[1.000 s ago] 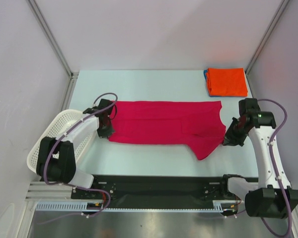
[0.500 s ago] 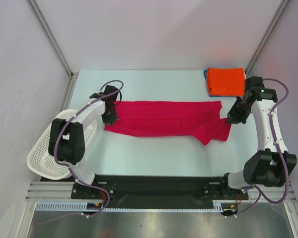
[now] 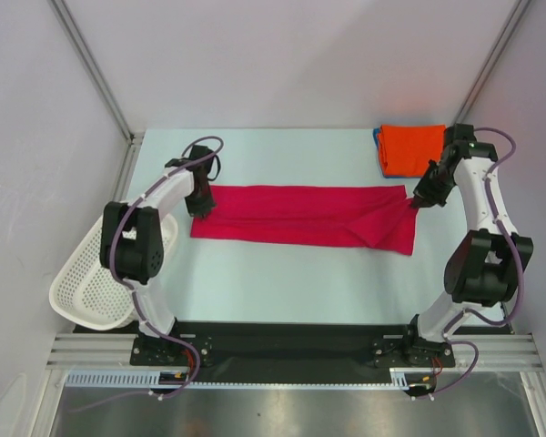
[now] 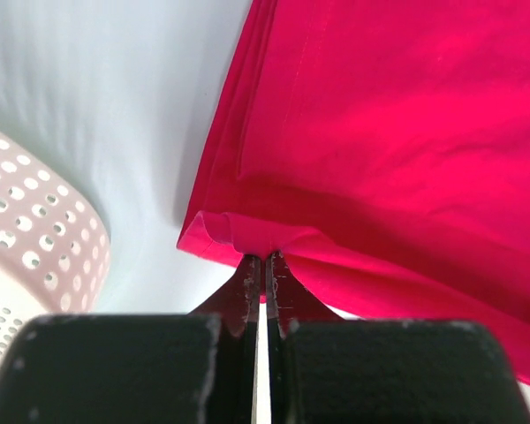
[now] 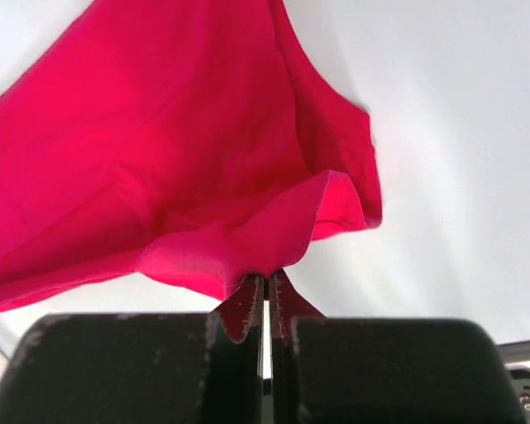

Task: Fold and stack the t-shirts
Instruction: Fold the tshirt

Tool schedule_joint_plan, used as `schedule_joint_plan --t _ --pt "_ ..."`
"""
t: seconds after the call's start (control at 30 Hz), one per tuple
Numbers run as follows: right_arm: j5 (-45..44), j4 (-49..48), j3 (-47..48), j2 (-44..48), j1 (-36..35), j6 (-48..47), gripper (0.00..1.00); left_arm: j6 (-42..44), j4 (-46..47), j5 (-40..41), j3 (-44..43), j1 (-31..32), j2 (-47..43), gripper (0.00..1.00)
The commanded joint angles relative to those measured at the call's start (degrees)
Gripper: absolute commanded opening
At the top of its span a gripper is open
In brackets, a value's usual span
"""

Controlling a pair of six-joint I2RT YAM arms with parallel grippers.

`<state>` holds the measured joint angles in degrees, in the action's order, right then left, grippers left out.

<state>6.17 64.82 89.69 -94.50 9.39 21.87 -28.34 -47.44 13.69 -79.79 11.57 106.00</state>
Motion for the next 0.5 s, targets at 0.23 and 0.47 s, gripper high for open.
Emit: schedule_joint_plan --t 0.23,0.47 --pt "0.86 -4.08 6.28 -6.66 0.19 -1.92 0.0 1.79 -0.28 0.11 -5.55 -0.94 4.48 0.0" --pt "0.59 -4.52 9.45 -11.75 -0.07 -2.27 0.0 1.79 -0.37 -0.25 -7.13 -1.2 6.42 0.0"
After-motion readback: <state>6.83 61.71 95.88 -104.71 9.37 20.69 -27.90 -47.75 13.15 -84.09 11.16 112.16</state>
